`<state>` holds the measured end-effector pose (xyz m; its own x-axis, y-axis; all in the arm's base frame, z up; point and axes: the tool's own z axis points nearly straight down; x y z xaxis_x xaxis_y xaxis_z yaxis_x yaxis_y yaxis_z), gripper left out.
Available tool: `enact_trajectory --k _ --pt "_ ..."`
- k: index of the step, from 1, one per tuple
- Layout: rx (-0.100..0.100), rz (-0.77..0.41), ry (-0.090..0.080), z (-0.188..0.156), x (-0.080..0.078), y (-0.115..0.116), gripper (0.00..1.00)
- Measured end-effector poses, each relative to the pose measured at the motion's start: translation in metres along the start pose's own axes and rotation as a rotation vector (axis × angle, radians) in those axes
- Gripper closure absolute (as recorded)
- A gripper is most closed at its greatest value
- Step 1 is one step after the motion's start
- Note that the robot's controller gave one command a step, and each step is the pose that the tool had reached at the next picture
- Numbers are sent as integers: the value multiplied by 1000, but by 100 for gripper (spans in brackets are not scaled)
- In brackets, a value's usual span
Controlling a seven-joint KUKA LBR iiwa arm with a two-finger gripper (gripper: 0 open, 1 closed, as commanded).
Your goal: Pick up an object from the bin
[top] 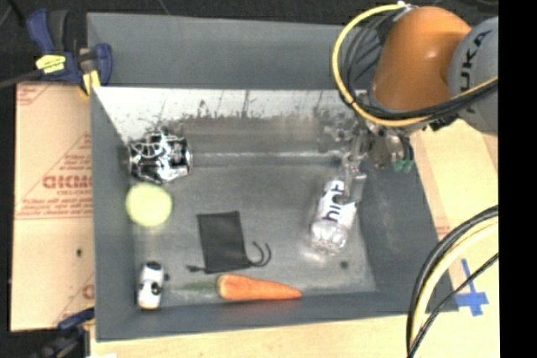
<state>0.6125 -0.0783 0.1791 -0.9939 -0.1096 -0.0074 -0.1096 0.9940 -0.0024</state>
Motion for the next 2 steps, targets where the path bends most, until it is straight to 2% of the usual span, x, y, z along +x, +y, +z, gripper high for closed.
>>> enact_trajectory --k 1,2 --pt "0 -297 -4 36 14 -16 0" --pt "2 -380 -8 81 27 -44 0"
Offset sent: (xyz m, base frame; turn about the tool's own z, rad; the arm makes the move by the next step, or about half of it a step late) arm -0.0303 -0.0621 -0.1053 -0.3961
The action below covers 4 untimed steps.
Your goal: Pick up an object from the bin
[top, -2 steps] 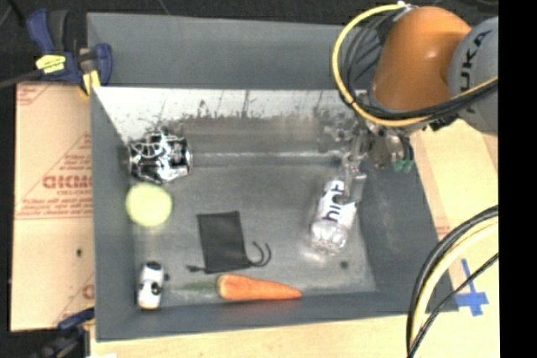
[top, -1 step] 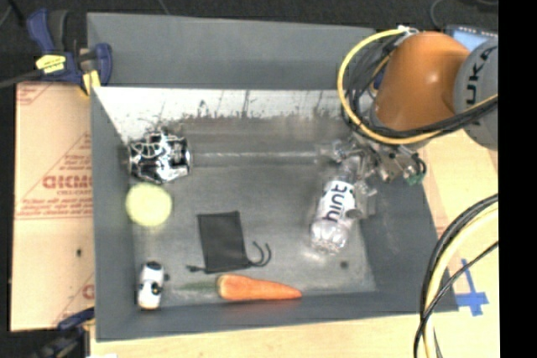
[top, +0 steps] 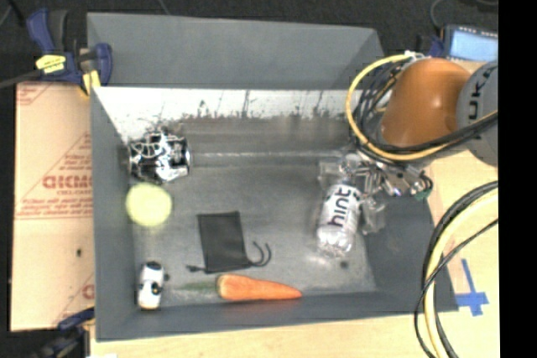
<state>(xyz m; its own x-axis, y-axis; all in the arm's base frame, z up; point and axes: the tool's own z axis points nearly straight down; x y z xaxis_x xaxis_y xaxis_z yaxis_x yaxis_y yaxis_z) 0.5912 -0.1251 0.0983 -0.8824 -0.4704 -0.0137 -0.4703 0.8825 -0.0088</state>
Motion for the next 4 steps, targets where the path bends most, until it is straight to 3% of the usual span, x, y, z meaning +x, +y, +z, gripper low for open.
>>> enact_trajectory --k 1,2,3,4 --pt "-4 -70 1 34 7 -12 0" --pt "-3 -103 0 34 6 -10 0" --pt "-7 -273 4 -10 10 -16 0" --pt "4 -348 -4 -48 9 -22 0"
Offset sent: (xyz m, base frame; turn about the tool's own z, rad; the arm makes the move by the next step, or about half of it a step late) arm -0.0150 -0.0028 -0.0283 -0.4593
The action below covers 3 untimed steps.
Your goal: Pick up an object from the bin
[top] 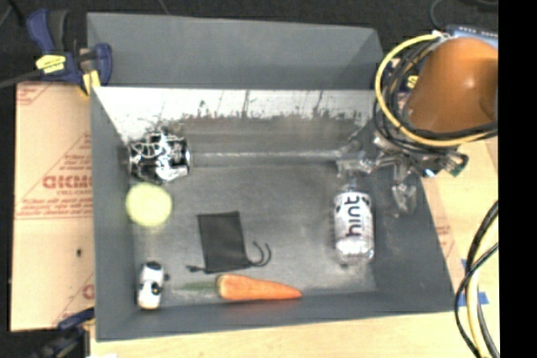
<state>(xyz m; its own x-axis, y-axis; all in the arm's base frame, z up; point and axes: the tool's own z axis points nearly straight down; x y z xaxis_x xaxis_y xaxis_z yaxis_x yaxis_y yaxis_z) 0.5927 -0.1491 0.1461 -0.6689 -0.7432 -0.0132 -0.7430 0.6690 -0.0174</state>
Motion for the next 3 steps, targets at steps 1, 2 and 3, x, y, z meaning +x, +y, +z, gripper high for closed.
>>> enact_trajectory --k 1,2,3 --pt "-17 -226 -14 39 -1 2 0" --pt "-17 -425 -11 45 -4 8 0" --pt "-16 -747 -51 58 -10 13 100"
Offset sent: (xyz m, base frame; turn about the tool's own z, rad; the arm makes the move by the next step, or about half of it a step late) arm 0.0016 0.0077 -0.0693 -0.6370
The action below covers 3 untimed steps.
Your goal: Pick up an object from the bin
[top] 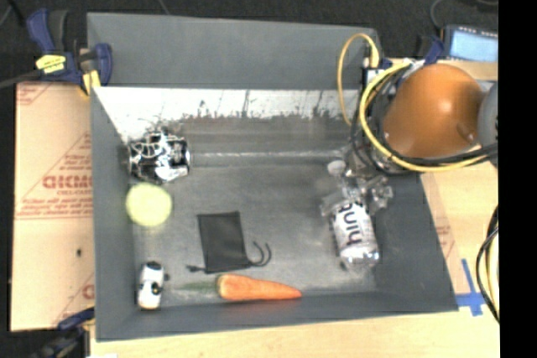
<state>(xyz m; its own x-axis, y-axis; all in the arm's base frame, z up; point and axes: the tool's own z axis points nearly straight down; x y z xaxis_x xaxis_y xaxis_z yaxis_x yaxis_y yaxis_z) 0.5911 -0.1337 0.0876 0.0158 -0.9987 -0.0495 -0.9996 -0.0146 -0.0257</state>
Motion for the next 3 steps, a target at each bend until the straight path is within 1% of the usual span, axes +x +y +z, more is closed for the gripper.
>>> enact_trajectory --k 1,2,3 --pt "0 1 0 0 0 0 100" --pt "0 2 0 -23 0 11 100" --pt "-1 15 -1 -59 6 16 100"
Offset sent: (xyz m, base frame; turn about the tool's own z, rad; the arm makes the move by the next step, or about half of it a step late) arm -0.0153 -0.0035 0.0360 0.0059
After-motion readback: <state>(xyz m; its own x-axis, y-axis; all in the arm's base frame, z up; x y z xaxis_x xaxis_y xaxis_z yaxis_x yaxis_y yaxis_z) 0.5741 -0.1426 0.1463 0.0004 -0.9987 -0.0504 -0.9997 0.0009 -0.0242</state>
